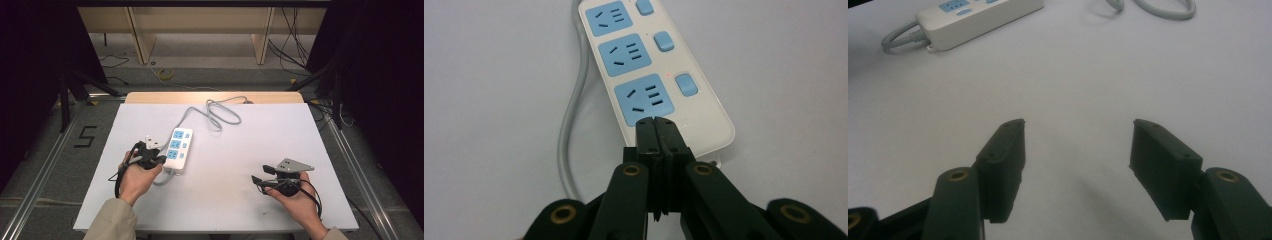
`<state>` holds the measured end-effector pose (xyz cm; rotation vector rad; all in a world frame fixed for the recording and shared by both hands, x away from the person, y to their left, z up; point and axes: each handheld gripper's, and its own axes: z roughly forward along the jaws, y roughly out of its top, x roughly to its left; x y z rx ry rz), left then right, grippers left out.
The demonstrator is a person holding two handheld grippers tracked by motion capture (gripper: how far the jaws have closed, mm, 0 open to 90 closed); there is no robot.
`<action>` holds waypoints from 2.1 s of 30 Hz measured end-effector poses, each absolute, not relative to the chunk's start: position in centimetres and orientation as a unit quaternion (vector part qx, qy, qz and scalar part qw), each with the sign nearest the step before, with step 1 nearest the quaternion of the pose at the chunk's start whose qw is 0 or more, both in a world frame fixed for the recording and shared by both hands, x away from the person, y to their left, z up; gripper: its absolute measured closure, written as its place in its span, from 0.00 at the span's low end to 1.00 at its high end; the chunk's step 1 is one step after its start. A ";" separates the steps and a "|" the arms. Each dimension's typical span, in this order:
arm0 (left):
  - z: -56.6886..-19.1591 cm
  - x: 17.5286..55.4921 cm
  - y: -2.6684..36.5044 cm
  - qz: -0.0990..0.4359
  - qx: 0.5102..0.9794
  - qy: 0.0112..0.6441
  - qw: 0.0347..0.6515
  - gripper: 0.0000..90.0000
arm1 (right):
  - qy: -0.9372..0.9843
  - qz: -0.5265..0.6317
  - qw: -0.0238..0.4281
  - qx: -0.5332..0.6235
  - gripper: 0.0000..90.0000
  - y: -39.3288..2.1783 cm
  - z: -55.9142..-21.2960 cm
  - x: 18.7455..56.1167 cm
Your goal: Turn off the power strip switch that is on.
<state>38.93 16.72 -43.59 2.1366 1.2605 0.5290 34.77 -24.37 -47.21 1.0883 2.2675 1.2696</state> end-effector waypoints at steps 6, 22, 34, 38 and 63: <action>-43.5 39.4 16.5 0.197 0.805 0.474 0.296 1.00 | 0.795 0.444 0.161 0.381 0.44 -24.4 -47.2 34.8; -43.2 40.1 15.7 0.192 0.811 0.470 0.291 1.00 | 0.795 0.444 0.160 0.381 0.44 -24.4 -47.2 34.8; -43.2 40.6 15.1 0.186 0.814 0.469 0.288 1.00 | 0.796 0.442 0.160 0.381 0.44 -24.3 -47.2 34.8; -43.2 40.8 14.8 0.183 0.816 0.468 0.284 1.00 | 0.797 0.442 0.160 0.380 0.44 -24.3 -47.3 34.8; -43.2 42.1 13.0 0.178 0.826 0.459 0.273 1.00 | 0.797 0.441 0.158 0.380 0.45 -24.3 -47.3 34.7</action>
